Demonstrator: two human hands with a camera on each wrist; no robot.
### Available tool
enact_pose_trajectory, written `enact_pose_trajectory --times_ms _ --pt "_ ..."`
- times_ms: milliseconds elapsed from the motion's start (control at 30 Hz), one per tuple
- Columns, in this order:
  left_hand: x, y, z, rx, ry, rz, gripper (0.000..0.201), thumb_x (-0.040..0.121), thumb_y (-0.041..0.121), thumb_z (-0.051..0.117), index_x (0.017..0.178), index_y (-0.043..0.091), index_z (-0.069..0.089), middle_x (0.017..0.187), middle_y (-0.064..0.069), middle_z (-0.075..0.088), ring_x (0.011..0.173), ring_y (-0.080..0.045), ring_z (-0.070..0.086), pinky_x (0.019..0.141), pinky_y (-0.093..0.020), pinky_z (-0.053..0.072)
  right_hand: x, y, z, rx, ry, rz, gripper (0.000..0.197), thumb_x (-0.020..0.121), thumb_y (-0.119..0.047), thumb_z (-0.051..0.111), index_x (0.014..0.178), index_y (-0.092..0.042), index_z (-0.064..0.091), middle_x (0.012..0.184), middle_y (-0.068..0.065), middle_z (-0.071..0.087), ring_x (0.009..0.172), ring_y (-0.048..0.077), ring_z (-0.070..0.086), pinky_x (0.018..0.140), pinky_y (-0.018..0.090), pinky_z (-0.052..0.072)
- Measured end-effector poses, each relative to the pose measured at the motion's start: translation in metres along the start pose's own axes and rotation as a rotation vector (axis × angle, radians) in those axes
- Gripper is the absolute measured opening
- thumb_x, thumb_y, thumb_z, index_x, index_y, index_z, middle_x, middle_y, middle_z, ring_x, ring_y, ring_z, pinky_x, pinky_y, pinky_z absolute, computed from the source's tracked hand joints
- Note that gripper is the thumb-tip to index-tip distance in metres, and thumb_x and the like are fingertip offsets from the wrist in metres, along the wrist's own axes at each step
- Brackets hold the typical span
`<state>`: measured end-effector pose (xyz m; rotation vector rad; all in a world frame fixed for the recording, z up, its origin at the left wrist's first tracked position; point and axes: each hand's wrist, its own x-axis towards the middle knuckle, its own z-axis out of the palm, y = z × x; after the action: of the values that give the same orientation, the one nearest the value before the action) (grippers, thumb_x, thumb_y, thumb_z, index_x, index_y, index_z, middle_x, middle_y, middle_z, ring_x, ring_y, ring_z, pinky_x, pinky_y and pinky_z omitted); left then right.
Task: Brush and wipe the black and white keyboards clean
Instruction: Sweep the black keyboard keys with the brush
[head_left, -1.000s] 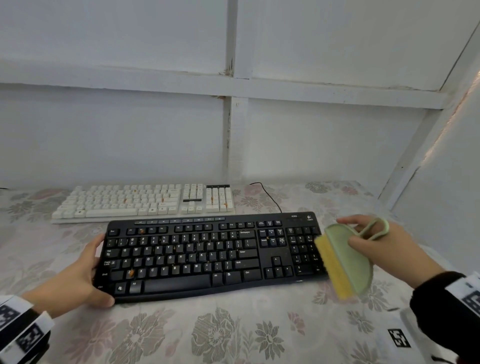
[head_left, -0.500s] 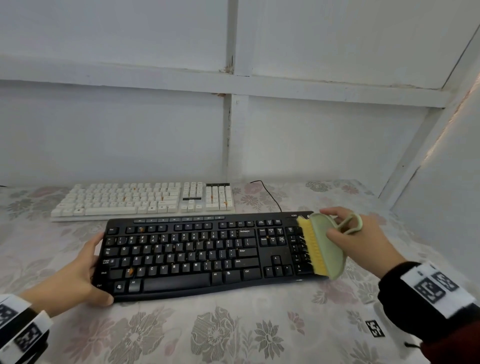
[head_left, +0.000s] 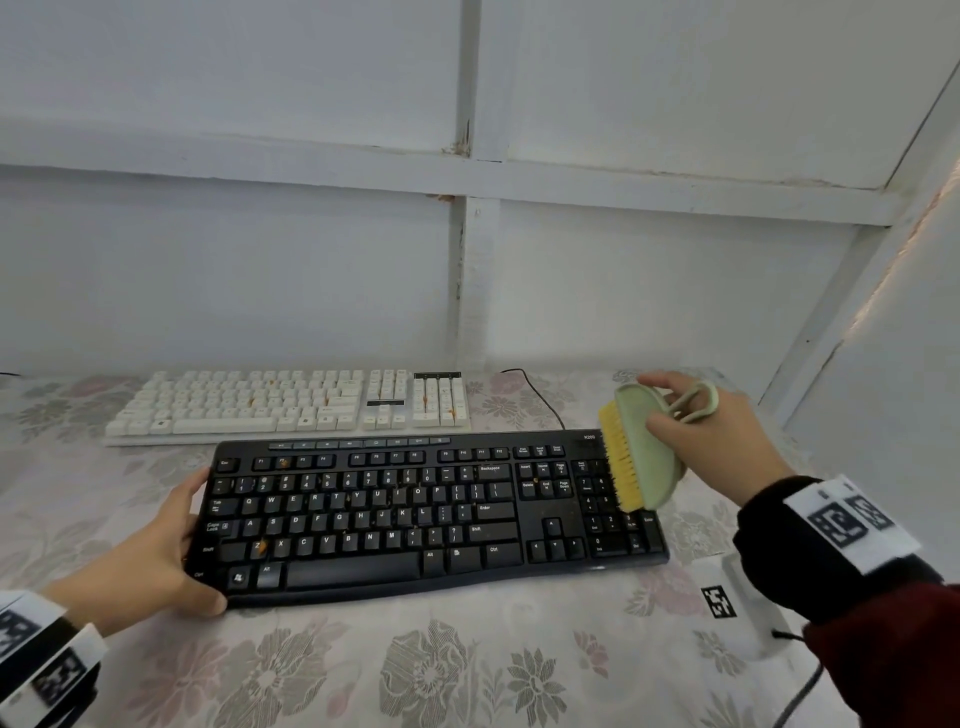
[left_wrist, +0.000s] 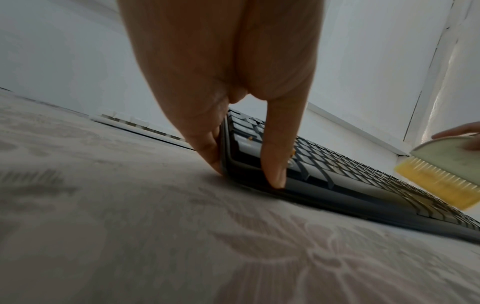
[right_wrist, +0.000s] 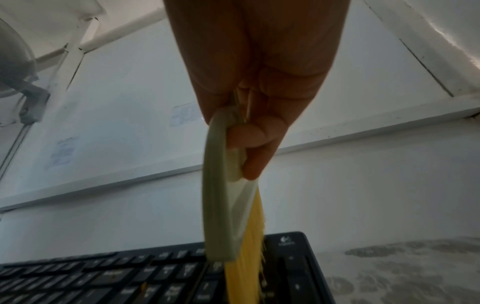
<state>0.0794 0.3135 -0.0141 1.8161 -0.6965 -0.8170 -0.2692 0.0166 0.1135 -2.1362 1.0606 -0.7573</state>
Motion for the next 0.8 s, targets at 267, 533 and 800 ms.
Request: enact_pose_trajectory --times_ms 267,533,800 --pt "0.0 -0.001 -0.001 0.008 -0.002 -0.004 0.131 0.017 0.003 0.078 0.123 0.054 0.02 0.109 -0.01 0.062 0.101 -0.025 0.061 0.077 -0.039 0.049 -0.039 0.024 0.003 -0.06 -0.129 0.038 0.035 0.087 -0.008 0.055 0.108 -0.035 0.06 0.092 0.001 0.064 0.066 0.015 0.056 0.047 0.012 0.044" --pt "0.006 -0.006 -0.002 -0.007 0.016 -0.027 0.136 0.014 -0.014 0.082 0.109 0.067 0.029 0.11 -0.01 0.06 0.097 -0.025 0.06 0.074 -0.038 0.048 -0.024 0.009 -0.016 -0.04 -0.036 0.011 0.036 0.085 -0.007 0.056 0.109 -0.032 0.064 0.091 -0.004 0.065 0.073 0.009 0.062 0.053 0.016 0.045" --pt "0.001 0.0 0.002 -0.022 0.014 -0.032 0.139 0.012 -0.006 0.078 0.124 0.052 0.021 0.111 -0.011 0.06 0.097 -0.025 0.06 0.074 -0.039 0.048 -0.016 0.018 0.003 -0.038 -0.075 0.026 0.037 0.087 -0.008 0.055 0.117 -0.029 0.062 0.091 -0.002 0.062 0.063 0.008 0.058 0.042 0.013 0.045"
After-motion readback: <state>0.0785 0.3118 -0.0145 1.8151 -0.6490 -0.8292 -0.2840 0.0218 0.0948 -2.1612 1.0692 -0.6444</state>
